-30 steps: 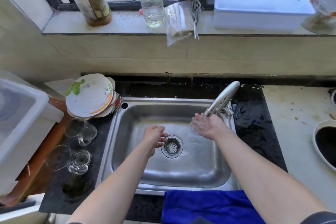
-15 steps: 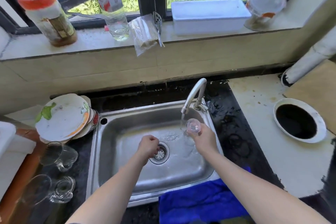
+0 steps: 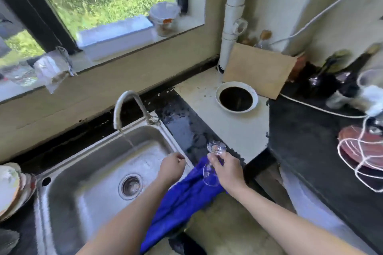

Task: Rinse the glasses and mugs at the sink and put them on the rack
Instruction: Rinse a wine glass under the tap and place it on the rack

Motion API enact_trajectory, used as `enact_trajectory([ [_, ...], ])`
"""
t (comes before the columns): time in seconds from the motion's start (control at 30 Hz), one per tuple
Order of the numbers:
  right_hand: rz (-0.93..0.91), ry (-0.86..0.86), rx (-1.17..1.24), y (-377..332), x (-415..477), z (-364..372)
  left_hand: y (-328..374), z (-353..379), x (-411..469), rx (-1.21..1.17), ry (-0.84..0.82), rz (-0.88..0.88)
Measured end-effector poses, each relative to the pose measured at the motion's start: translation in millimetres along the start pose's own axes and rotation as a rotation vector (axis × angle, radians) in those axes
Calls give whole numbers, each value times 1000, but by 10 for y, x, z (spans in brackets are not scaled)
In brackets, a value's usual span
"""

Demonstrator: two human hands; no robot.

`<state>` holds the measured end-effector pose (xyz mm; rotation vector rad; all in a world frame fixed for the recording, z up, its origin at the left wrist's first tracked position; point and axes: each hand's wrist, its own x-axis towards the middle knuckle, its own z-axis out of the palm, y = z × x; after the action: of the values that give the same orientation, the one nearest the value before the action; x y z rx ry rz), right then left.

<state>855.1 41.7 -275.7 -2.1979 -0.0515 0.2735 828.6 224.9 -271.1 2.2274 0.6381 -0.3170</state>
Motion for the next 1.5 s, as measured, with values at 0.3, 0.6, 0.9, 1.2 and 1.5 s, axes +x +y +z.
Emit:
enact_trajectory([
  [0.3, 249, 382, 21, 1503, -1155, -1873, 1687, 1809, -897, 199, -271, 461],
  [0.6, 590, 801, 113, 2608, -2168, -3117, 3039, 3341, -1864, 363, -663, 831],
  [0.9, 805, 1185, 189, 3515, -2545, -4356, 4259, 4641, -2249, 416, -892, 1078],
  [1.2, 945, 1521, 425, 4153, -3049, -5592, 5480, 5519, -2926, 407, -985, 1316],
  [1.5, 951, 1524, 281, 5206, -3361, -6919, 6241, 6410, -3604, 198, -864, 1322],
])
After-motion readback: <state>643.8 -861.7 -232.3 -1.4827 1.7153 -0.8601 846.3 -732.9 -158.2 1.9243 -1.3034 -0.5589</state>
